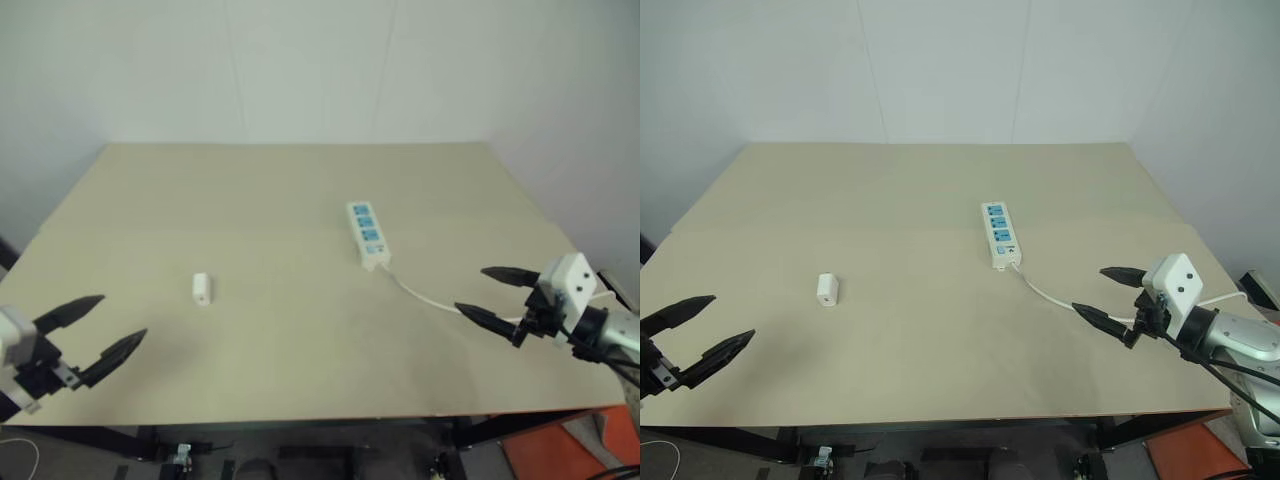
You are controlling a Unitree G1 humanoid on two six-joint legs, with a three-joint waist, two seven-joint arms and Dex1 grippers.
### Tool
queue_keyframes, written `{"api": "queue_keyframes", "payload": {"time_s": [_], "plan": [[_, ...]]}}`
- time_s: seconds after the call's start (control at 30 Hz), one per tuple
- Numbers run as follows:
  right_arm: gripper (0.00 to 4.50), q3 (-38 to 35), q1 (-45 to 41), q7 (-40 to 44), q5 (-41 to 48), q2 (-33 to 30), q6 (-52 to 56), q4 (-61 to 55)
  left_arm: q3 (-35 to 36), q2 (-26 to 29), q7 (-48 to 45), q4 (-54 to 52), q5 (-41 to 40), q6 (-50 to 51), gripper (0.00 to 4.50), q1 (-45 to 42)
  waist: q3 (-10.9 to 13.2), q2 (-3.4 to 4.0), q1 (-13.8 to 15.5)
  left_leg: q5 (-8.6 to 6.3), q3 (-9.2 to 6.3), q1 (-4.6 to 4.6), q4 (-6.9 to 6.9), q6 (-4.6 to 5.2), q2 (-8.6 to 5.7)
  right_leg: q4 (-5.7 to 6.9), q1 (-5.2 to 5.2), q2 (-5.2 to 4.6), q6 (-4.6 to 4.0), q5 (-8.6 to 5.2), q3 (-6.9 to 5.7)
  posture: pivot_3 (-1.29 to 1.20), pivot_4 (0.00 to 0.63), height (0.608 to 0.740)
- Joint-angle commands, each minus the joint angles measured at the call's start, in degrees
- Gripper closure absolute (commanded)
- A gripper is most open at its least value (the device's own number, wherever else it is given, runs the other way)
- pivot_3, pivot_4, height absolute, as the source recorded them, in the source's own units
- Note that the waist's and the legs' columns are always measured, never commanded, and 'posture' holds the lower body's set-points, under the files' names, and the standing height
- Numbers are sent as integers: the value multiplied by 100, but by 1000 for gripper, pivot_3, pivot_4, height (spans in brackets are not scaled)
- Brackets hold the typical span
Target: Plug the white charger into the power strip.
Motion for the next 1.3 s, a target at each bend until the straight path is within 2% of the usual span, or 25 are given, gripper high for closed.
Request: {"api": "queue_keyframes", "payload": {"time_s": [0.03,0.37,0.6,0.7,0.87,0.97,1.3], "plan": [[14,2,-94,-40,16,37,27,-118,30,87,42,-133,-43,-105,0,-6,0,0,0,0,0,0,0,0,0,0,0,0,0,0,0,0,150,740],[14,362,-407,-245,-214,236,48,33,-10,97,90,-186,-67,-89,0,-20,0,0,-5,0,1,0,0,0,0,0,1,0,2,1,0,0,150,740],[14,1518,-1349,-1451,-1029,1257,796,354,-280,116,206,-155,-1,-107,0,-221,0,1,-16,0,0,2,-1,0,6,2,-3,7,-6,10,2,0,150,740],[14,1743,-1656,-1928,-1306,1629,1067,582,-354,106,242,-167,-8,-115,0,-264,0,1,-12,0,0,-13,-1,0,5,-1,-11,6,-7,12,1,0,150,740],[14,2009,-2515,-2849,-1793,2355,1686,1611,-545,40,324,-222,4,-149,0,-335,0,1,-11,1,-1,-15,0,0,4,-3,-13,5,-15,25,0,0,150,740],[614,2116,-2744,-2811,-1894,2459,1731,1965,-613,15,376,-256,-1,-162,0,-347,0,2,5,1,-2,-16,0,0,5,-3,-12,6,-15,25,-2,0,150,740],[4202,2232,-2867,-2583,-2009,2510,1624,2178,-564,2,377,-324,-46,-182,0,-227,0,2,-16,1,-1,-14,0,0,6,-5,-11,6,-22,32,-2,0,150,740]]}}
